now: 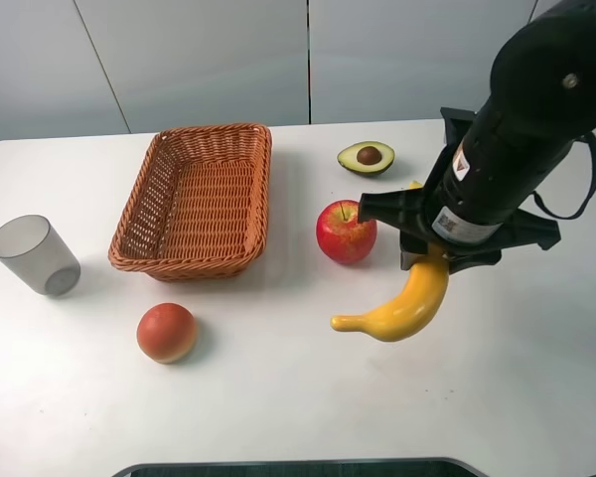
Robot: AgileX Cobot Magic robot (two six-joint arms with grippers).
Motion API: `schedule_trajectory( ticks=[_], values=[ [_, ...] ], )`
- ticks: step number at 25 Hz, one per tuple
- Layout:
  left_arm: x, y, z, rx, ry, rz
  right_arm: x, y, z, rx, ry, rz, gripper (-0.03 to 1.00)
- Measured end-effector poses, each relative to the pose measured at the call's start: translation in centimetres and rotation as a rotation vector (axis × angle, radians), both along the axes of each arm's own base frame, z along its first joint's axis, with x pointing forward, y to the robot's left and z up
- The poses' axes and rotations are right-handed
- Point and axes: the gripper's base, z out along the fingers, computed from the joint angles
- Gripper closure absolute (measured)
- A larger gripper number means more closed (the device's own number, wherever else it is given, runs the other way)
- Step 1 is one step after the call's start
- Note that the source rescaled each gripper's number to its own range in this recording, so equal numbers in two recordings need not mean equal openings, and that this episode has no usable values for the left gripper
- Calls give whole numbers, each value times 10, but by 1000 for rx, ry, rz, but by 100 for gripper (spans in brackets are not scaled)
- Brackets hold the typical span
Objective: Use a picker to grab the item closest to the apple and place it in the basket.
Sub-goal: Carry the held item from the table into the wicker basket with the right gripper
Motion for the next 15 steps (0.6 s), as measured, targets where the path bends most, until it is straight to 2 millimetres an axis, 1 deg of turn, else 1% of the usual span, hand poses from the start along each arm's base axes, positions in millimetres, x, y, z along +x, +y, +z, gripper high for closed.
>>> schedule_trajectory(
  ticks=[4, 7, 11, 15],
  values=[
    [0, 0, 0, 0, 0, 0, 5, 7, 17, 23, -15, 105, 97],
    [0, 0, 0, 0, 0, 0, 16, 21, 28, 23, -33, 183, 97],
    [0, 0, 0, 0, 0, 0, 37, 54, 37, 27, -60, 291, 97],
    [0, 0, 0, 0, 0, 0, 60, 95, 35, 56, -73, 375, 97]
  ],
)
